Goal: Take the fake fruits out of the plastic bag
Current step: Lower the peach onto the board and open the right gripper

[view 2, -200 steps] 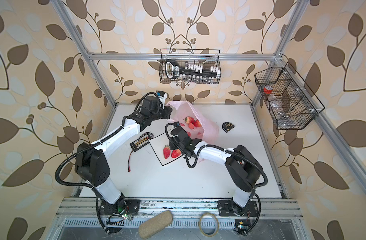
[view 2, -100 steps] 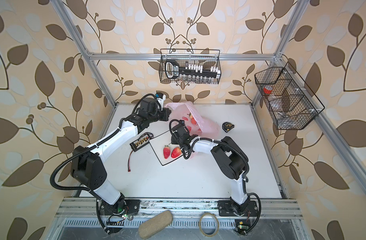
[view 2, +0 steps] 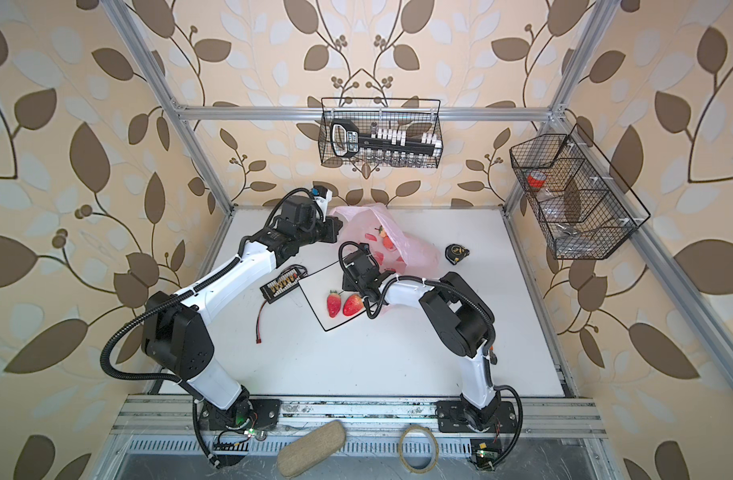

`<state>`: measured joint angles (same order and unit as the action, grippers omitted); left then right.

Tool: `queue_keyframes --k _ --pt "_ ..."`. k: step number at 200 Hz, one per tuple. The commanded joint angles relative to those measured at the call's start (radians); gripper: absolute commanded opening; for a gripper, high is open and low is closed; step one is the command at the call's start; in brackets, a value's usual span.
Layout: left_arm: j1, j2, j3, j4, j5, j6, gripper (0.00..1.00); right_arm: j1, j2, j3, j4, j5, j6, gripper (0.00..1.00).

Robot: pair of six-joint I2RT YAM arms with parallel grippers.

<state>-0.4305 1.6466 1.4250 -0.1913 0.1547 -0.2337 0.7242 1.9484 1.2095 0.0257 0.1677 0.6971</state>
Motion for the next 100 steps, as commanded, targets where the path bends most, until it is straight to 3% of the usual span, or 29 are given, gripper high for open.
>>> queue_keyframes --k 1,52,100 --pt "0.006 -0.043 -0.005 0.017 0.019 0.03 0.0 0.003 -0.121 -0.053 0.005 -0.012 -0.044 0.62" --pt "0.006 -0.043 0.005 0.013 0.025 0.039 0.0 0.006 -0.381 -0.154 0.007 -0.063 -0.15 0.63" --pt "0.004 -0.041 0.007 0.014 0.052 0.027 0.0 -0.003 -0.536 -0.215 0.003 0.016 -0.177 0.52"
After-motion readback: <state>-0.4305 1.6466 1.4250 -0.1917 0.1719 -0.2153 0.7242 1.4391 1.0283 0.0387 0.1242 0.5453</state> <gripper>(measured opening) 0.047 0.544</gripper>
